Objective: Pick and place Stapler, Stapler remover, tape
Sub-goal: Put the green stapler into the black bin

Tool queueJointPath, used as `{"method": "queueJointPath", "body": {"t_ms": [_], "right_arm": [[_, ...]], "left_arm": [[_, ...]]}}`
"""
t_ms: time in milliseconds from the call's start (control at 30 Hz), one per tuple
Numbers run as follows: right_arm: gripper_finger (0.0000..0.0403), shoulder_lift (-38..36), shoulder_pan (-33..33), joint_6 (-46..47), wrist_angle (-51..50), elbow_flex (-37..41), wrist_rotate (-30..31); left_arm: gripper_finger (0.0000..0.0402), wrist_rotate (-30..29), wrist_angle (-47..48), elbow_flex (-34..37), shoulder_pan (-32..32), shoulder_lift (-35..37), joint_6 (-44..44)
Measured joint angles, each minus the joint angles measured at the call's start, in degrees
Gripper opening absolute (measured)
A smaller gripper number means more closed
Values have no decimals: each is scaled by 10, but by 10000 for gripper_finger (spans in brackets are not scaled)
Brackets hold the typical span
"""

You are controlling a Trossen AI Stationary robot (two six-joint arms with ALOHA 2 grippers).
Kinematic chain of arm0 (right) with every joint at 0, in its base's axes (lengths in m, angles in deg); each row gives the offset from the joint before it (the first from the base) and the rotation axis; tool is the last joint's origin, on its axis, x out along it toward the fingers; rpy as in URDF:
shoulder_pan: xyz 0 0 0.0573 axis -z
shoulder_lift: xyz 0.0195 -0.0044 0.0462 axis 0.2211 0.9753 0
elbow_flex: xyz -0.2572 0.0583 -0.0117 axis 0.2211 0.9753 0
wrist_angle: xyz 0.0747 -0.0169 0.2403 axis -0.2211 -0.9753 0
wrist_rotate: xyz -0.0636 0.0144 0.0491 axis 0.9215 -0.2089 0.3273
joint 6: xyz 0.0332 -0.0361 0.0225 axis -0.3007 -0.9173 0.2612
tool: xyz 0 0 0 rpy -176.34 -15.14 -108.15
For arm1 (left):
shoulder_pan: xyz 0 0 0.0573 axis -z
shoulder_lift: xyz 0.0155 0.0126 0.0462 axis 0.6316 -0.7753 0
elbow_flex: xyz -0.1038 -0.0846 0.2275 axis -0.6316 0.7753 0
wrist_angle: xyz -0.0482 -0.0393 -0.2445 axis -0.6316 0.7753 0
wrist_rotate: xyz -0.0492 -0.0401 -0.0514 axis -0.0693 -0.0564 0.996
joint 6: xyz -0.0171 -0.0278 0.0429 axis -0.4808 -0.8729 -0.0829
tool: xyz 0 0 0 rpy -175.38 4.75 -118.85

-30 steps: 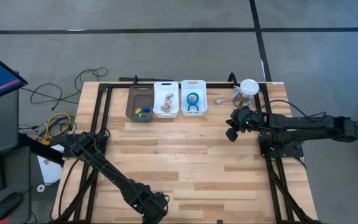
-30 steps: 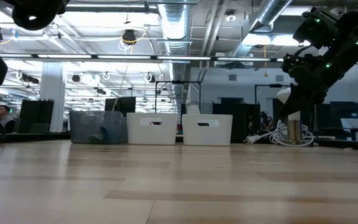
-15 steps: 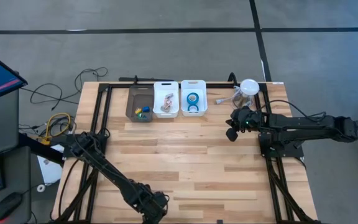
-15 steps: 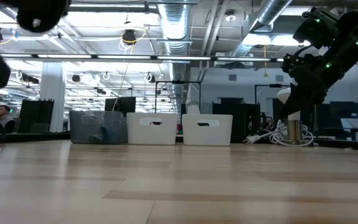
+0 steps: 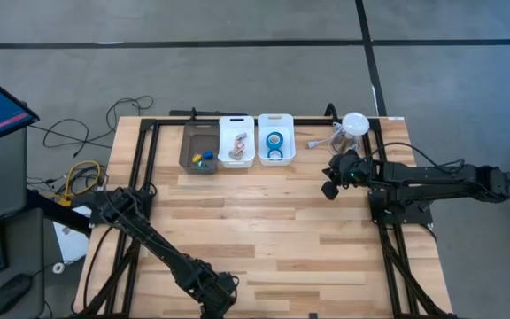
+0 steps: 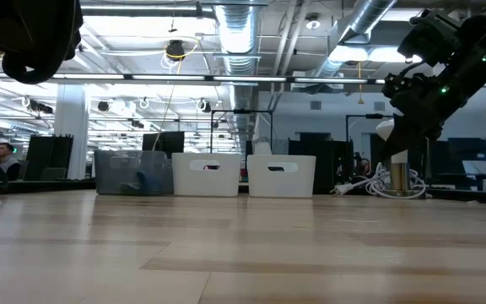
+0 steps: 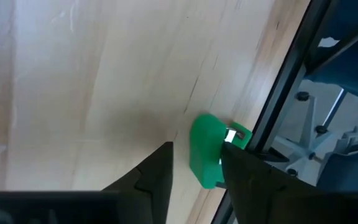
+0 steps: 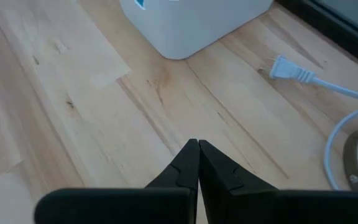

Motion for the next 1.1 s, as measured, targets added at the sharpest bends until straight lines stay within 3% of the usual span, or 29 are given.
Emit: {"method": "queueJointPath", "body": {"t_ms": [400, 800, 1100], "right_arm": [[1, 0, 0, 0, 0, 0, 1], [1, 0, 0, 1, 0, 0, 1], [1, 0, 0, 2, 0, 0, 1]], "left_arm": [[25, -5, -2, -1, 0, 1, 1], [19, -25, 6, 0, -6, 1, 20], [11, -31, 25, 0, -48, 0, 74]]}}
